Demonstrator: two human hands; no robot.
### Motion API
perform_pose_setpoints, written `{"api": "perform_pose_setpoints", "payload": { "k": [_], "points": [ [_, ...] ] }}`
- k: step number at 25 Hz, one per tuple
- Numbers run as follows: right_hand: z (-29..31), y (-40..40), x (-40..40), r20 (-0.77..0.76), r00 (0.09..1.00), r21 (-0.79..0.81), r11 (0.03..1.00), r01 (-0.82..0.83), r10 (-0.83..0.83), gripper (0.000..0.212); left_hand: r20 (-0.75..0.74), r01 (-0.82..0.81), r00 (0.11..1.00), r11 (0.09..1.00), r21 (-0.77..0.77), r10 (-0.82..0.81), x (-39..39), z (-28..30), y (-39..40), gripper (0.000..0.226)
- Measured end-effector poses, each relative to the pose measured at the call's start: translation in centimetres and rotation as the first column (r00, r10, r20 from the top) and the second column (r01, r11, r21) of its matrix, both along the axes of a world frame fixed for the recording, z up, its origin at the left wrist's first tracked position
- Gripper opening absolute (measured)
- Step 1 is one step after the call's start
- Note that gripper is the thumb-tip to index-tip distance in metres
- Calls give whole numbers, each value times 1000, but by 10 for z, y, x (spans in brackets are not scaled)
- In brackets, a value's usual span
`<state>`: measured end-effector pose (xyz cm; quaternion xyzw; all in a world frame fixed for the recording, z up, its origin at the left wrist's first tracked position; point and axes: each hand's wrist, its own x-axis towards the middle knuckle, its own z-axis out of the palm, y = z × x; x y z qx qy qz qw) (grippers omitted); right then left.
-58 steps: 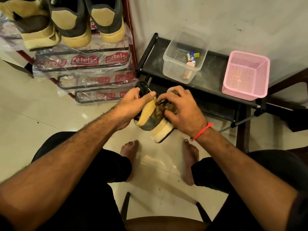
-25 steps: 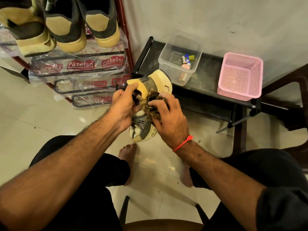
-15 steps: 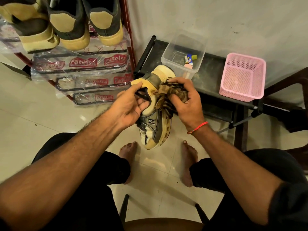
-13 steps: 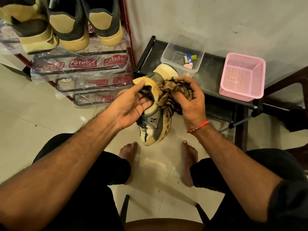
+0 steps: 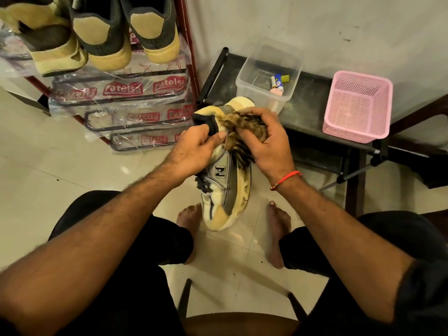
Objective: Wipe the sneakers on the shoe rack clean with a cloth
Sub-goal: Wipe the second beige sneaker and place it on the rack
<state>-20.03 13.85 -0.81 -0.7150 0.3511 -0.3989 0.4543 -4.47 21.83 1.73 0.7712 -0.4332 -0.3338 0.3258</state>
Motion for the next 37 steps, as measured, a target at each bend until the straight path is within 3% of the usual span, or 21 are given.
{"api": "perform_pose_setpoints", "payload": {
  "k": [2, 3, 6, 8, 9, 11, 14, 18, 20, 22, 23, 25, 27, 31, 34, 37],
  "points": [
    [-2, 11, 3, -257, 966, -232, 969, -90, 28, 34, -297, -212, 934, 977, -19, 197, -4, -4, 0, 50],
    [-4, 19, 2, -324, 945, -275, 951, -142, 47, 37, -387, -302, 879, 953, 1, 279, -4, -2, -1, 40],
    [-25, 49, -6, -556, 813, -386, 811, -439, 175, 39, -467, -524, 742, 850, 43, 481, 13, 8, -4, 23],
    [-39, 63, -10, -698, 691, -411, 685, -601, 188, 40, -488, -566, 702, 822, 62, 519, 25, 8, -6, 23],
    [-41, 57, -11, -693, 701, -436, 679, -591, 165, 39, -481, -547, 711, 833, 81, 513, 26, 9, -6, 20],
    [-30, 35, -7, -587, 806, -465, 784, -411, 75, 38, -446, -469, 760, 874, 128, 473, 19, 6, -3, 21],
    [-5, -3, -2, -392, 918, -307, 949, -72, -57, 38, -478, -298, 820, 948, 114, 315, 4, -1, 0, 29],
    [10, -10, -6, -208, 978, -36, 999, -39, 30, 35, -454, -233, 862, 972, 41, 226, 7, 5, 0, 28],
    [20, -11, -12, -130, 990, 112, 993, -38, 53, 44, -347, -149, 927, 989, 0, 140, 13, 9, 3, 39],
    [32, -15, -18, -74, 997, 110, 994, -14, 22, 50, -128, -19, 992, 1000, -10, 18, 14, 12, 6, 50],
    [37, -17, -21, -29, 1000, 89, 996, 5, -3, 47, -7, 41, 999, 999, -33, -41, 15, 13, 7, 45],
    [45, -24, -27, 68, 998, 123, 992, -5, -3, 37, 135, 137, 983, 984, -113, -121, 17, 20, 10, 36],
    [49, -31, -31, 124, 992, 277, 959, -67, 33, 30, 181, 220, 965, 963, -156, -191, 24, 26, 15, 38],
    [49, -31, -37, 189, 976, 581, 789, -199, 107, 27, 317, 419, 870, 905, -71, -378, 29, 30, 25, 22],
    [41, -20, -32, 205, 960, 672, 686, -278, 189, 31, 308, 418, 865, 908, -7, -396, 22, 24, 24, 21],
    [29, -4, -21, 134, 973, 631, 741, -229, 187, 30, 55, 140, 988, 985, 97, -146, 13, 14, 16, 16]
  ]
}}
